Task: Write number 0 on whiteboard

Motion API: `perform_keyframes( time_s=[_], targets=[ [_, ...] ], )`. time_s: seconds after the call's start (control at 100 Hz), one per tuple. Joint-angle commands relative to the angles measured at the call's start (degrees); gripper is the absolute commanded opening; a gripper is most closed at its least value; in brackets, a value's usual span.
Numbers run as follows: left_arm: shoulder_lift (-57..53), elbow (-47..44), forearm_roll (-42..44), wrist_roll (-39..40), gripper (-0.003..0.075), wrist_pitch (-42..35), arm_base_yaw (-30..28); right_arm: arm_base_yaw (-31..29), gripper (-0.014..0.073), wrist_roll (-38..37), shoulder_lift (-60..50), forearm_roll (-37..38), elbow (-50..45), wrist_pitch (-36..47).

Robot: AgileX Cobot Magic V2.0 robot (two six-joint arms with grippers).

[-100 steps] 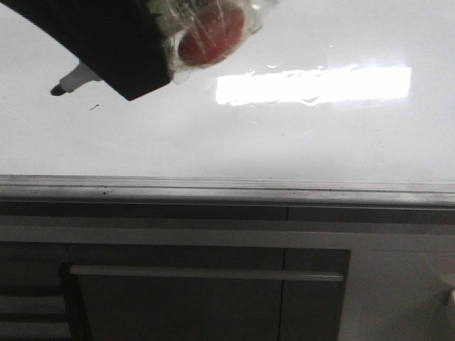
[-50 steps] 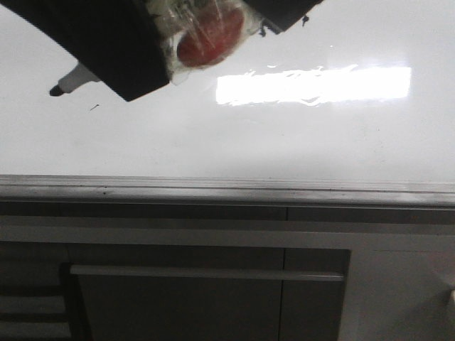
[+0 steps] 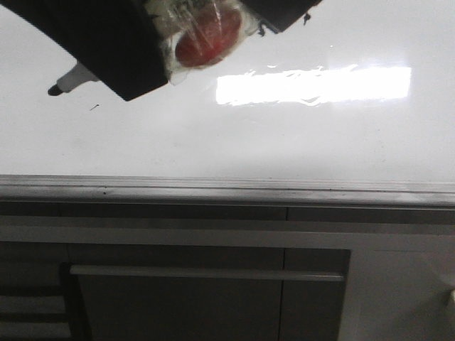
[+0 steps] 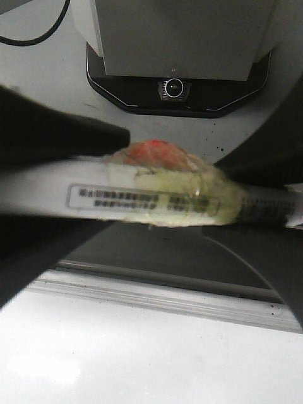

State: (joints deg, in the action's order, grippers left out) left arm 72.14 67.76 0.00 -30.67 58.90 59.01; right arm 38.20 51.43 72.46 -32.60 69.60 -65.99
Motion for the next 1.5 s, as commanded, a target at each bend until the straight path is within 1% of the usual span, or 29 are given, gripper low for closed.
perform_keyframes(
  time_s=[0.0, 0.33, 0.37, 0.55, 0.63, 0.73, 0.86, 1.06, 1.14, 1.2, 1.49],
  targets=[
    [-1.11, 2.07, -1.13, -0.04, -0.0020, -2.26, 0.41, -0.06, 0.0110, 0.75, -1.23, -1.95, 1.88, 1.91],
    [-1.11, 2.07, -1.13, -0.04, -0.0020, -2.16, 0.41, -0.06, 0.0117, 0.75, -1.23, -2.92, 1.88, 1.56],
    [-1.11, 2.07, -1.13, -0.04, -0.0020, -2.16, 0.41, -0.06, 0.0129, 0.75, -1.23, -3.16, 1.88, 1.56],
    [-1.11, 2.07, -1.13, -0.04, -0.0020, -2.16, 0.41, -0.06, 0.0244, 0.75, -1.23, -3.98, 1.88, 2.08],
    [-1.11, 2.07, -1.13, -0.04, -0.0020, -2.16, 0.41, -0.06, 0.0245, 0.75, -1.23, -4.57, 1.88, 3.45],
    [-1.11, 2.07, -1.02, -0.04, -0.0020, -2.16, 0.41, -0.06, 0.0244, 0.75, -1.23, -4.36, 1.88, 3.10],
    [-1.11, 2.07, -1.02, -0.04, -0.0020, -2.16, 0.41, -0.06, 0.0207, 0.75, -1.23, -4.20, 1.88, 2.50],
    [-1.11, 2.07, -0.93, -0.04, -0.0020, -2.16, 0.41, -0.06, 0.0063, 0.75, -1.23, -4.20, 1.88, 2.50],
    [-1.11, 2.07, -0.93, -0.04, -0.0020, -2.16, 0.41, -0.06, 0.0028, 0.75, -1.23, -4.20, 1.88, 2.50],
    [-1.11, 2.07, -0.93, -0.04, -0.0020, -2.16, 0.41, -0.06, 0.0018, 0.75, -1.23, -4.20, 1.88, 2.50],
    [-1.11, 2.07, -0.93, -0.04, -0.0015, -2.16, 0.41, -0.06, 0.0018, 0.75, -1.23, -4.20, 1.88, 2.50]
  ],
)
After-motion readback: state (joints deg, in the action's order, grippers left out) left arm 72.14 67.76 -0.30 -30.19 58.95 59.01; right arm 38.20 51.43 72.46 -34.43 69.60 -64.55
